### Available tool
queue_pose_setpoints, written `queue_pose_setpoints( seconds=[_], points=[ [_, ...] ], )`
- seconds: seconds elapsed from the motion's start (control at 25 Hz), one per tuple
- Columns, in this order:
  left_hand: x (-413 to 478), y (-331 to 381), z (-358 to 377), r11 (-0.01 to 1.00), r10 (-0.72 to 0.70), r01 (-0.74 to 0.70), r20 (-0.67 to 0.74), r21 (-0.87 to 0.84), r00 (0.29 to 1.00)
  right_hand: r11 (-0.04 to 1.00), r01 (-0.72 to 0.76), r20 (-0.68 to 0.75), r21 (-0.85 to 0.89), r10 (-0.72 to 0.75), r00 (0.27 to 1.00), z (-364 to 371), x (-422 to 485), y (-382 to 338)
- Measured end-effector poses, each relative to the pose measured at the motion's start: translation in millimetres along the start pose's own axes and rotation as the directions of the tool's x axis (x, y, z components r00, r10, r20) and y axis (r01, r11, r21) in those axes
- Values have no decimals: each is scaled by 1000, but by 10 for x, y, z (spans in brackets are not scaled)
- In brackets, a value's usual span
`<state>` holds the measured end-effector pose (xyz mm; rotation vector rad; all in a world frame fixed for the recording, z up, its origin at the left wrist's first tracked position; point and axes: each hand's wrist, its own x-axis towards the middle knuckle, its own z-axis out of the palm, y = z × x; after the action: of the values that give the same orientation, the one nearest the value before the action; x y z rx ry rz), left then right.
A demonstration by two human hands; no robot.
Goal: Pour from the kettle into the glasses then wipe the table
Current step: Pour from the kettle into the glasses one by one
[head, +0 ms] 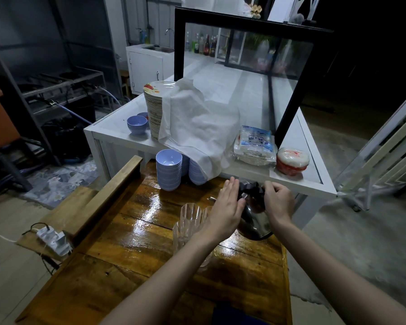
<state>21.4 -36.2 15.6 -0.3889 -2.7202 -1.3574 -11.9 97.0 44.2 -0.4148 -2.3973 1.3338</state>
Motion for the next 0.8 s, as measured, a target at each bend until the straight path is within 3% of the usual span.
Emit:
queue_pose_setpoints(
  seconds=[0.16,0.4,0.8],
  points=[
    [-78,-104,-74,997,-71,67,-84,-46,994,974,211,70,-77,-206,976,179,46,-211],
    [-234,-203,-46,970,-184,154,-148,-189,972,813,538,215,-225,-497,841,374,10,-451],
    [-278,-210,19,934,-242,169,-208,-314,948,652,686,280,-324,-626,728,447,22,-583]
  ],
)
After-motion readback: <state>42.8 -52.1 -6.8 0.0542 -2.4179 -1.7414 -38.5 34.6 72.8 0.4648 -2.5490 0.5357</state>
